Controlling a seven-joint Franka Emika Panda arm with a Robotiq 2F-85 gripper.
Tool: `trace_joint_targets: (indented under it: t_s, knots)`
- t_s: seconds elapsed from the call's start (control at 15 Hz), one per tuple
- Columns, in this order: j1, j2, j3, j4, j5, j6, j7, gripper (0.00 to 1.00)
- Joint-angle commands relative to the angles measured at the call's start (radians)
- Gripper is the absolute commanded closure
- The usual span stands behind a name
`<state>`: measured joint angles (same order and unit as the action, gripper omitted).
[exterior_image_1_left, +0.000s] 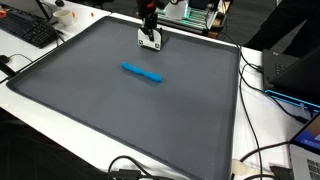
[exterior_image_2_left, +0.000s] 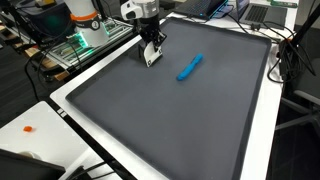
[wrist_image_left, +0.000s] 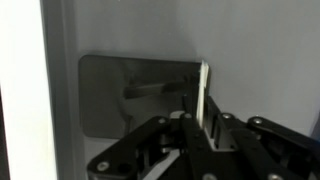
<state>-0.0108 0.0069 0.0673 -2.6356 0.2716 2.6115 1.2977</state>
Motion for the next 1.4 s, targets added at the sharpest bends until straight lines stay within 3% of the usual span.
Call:
trace_joint_targets:
  t_s: [0.0,0.67,1.07,1.33]
  knots:
    - [0.014,0.004,-0.018,0.003,-0.010,0.019,0.046,1.00]
    - [0.016,-0.074,-0.018,0.028,-0.020,0.034,0.046,0.99]
    - [0.017,-0.104,0.004,0.131,-0.233,-0.071,-0.004,0.99]
    - [0.049,-0.072,0.028,0.218,-0.270,-0.088,-0.139,0.99]
